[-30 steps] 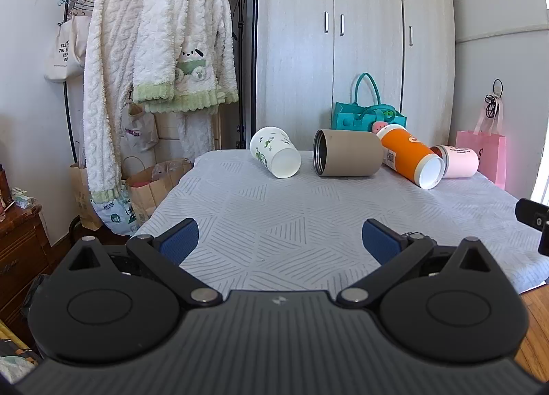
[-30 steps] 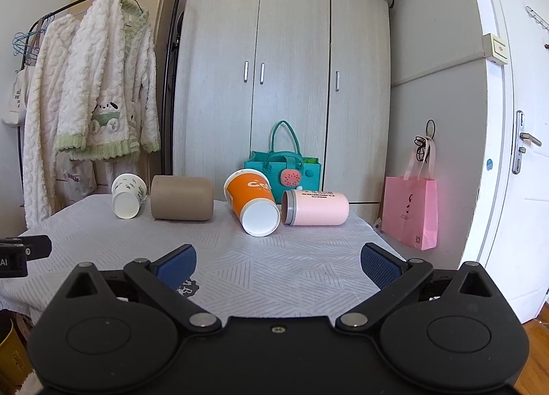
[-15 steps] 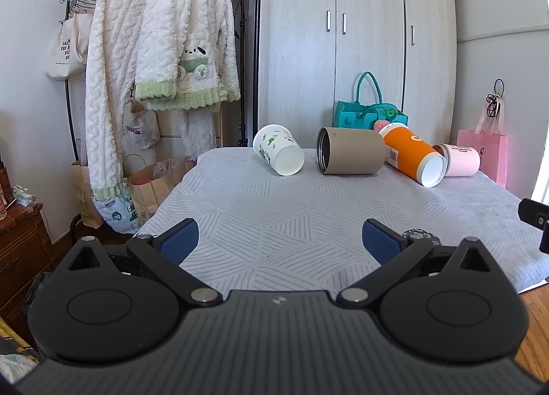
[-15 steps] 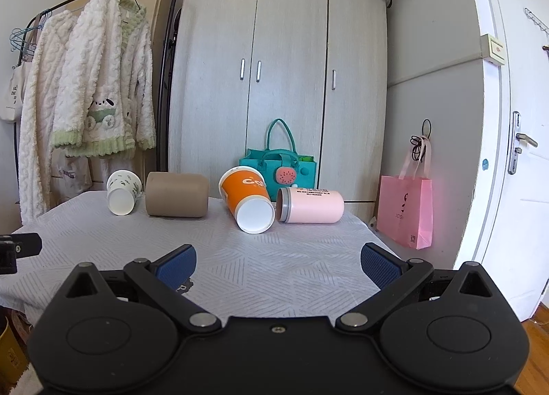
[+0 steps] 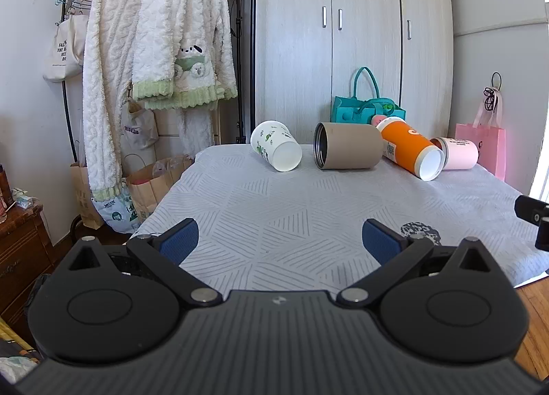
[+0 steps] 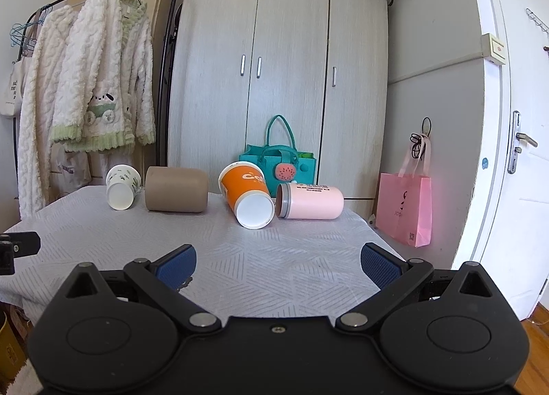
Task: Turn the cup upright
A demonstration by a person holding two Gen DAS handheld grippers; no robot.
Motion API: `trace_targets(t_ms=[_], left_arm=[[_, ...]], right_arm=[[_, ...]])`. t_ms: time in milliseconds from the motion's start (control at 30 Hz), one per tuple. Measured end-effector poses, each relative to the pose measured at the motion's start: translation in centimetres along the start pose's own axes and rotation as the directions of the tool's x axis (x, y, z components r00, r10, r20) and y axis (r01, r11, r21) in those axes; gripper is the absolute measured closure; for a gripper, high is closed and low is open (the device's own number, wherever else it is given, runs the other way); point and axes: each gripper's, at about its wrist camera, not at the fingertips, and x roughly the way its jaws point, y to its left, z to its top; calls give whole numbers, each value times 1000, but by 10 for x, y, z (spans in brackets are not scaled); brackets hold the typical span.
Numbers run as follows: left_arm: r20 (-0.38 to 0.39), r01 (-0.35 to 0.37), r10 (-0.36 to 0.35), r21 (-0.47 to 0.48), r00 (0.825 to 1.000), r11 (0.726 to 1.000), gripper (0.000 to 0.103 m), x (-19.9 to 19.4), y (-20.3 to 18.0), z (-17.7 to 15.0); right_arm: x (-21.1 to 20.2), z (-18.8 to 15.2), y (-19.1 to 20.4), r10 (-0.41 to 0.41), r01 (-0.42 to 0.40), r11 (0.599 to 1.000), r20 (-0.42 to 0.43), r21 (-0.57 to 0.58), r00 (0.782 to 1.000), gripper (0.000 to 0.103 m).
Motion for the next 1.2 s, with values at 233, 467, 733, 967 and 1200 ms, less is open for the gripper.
trace_targets(t_ms=[233,467,733,967,1200], left_arm=[[-3,-1,1,1,1000,1000,0,1,-1,0],[-4,-18,18,-9,1000,1000,0,2,-2,-1],[-105,67,-73,-64,992,996,0,10,8,25],[-170,83,-88,-35,981,996,0,28,34,70],[-217,48,-48,-5,975,999,0,67,63,105]], right_arm=[[3,0,0,-4,4,1000,-12,-3,1000,0],[6,3,3,-20,19,1000,-32,-21,999,0],[7,29,2,81,-86,993,-61,-81,995,0],[21,70,12,280,-302,933,-135,-196,951,0],[54,100,29,468,-512,847,-260,-143,845,0]])
